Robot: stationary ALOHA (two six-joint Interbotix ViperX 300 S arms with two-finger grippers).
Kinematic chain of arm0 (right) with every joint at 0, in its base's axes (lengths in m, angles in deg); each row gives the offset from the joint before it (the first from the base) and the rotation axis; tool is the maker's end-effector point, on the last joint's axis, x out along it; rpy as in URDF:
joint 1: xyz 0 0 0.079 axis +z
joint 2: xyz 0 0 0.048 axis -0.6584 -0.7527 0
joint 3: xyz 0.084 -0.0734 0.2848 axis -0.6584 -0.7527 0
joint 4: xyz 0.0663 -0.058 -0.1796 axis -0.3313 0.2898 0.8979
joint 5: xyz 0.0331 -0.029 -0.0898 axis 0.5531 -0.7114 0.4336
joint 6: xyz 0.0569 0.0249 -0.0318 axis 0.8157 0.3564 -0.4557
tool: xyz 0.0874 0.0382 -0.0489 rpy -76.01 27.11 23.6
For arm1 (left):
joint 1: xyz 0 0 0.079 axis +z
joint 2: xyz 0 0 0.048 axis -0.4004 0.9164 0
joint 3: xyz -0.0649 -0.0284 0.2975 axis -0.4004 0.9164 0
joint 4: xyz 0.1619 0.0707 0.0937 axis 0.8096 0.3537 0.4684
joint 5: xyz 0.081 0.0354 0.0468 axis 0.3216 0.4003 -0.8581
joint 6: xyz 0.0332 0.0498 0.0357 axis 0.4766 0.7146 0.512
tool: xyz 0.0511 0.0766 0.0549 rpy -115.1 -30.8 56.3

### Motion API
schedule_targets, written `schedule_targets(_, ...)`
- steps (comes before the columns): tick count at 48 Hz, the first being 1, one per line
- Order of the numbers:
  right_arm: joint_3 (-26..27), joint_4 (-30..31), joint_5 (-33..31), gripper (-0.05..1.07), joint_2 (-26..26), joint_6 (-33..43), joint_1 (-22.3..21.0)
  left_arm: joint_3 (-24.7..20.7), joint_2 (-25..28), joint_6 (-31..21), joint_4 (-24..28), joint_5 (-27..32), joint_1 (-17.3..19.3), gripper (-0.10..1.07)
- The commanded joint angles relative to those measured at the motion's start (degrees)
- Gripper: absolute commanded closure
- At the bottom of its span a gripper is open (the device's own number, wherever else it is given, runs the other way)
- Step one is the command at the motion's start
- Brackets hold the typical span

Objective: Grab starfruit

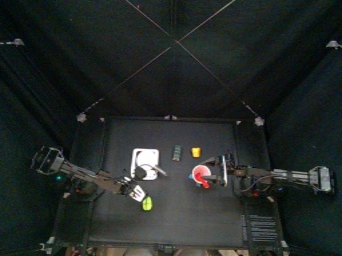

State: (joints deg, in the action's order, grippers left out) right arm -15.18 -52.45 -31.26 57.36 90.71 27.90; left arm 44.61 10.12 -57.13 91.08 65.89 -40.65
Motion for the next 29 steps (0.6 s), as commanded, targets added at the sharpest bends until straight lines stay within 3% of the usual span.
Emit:
schedule_targets(1, 0.44, -0.18, 0.18, -0.01, -0.18, 0.09, -0.26, 0.35, 0.53, -2.72, -4.04, -6.15, -0.18, -0.06)
schedule_targets(10, 0.35, -0.18, 0.18, -0.01, -0.18, 0.00, -0.44, 3.43, 4.04, -9.67, -8.00, -13.97, -0.35, -0.06)
schedule_targets(16, 0.26, -0.09, 0.18, -0.01, -0.18, 0.00, -0.44, 2.90, 6.94, -11.78, -9.23, -17.40, -1.23, -0.06)
schedule_targets(29, 0.26, -0.18, 0.18, -0.01, -0.18, 0.00, -0.44, 2.99, 9.23, -11.87, -11.95, -17.84, -1.93, -0.06)
